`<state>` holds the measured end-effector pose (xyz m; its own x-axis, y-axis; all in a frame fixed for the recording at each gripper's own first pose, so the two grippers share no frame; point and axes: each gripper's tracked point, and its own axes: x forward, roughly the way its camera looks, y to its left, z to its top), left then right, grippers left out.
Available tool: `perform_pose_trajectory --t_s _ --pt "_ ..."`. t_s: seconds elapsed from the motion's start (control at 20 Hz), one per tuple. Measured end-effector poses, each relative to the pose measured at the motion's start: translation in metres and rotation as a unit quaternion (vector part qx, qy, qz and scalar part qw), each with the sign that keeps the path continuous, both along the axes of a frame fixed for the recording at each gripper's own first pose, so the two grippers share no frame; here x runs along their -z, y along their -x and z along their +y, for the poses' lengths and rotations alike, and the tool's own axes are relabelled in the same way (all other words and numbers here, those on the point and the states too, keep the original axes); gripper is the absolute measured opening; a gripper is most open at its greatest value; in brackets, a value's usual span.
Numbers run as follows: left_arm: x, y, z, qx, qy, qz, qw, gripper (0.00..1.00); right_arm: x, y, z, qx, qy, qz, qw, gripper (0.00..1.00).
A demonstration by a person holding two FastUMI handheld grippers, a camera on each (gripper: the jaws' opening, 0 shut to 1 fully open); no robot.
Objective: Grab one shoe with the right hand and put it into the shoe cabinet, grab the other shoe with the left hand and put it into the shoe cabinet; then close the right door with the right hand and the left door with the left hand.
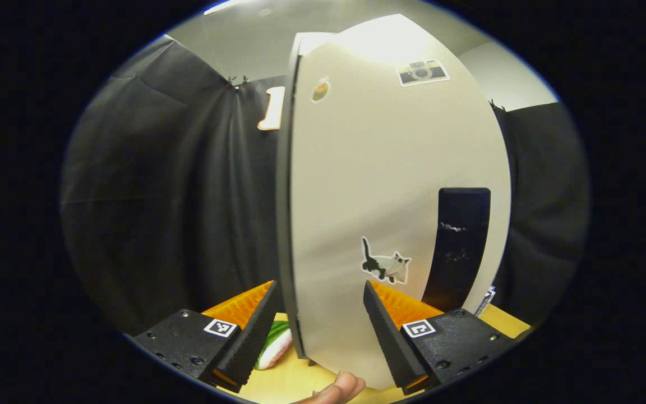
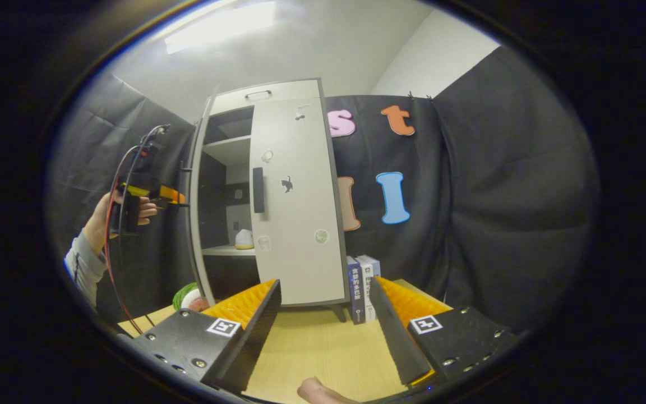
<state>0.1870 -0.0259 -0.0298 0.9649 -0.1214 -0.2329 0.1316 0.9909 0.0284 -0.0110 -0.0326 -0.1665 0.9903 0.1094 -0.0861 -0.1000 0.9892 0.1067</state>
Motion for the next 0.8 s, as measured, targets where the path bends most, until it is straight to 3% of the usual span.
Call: perform_pose_trajectory --t_s 0.15,0.35,0.8 --pt "-0.001 0.001 -0.022 0.011 0.012 -0.003 1.0 0.95 -0.002 0.0 -0.007 0.01 0.008 -0.001 1.0 0.92" --pt "-0.001 0.008 -0.034 0.012 -0.013 -0.022 1.0 0.94 0.001 -0.001 -0.009 0.01 0.008 0.001 1.0 0.94" --pt "0.004 0.066 -0.036 0.022 -0.004 -0.012 1.0 0.95 0.001 -0.003 -0.01 0.019 0.002 0.008 1.0 0.94"
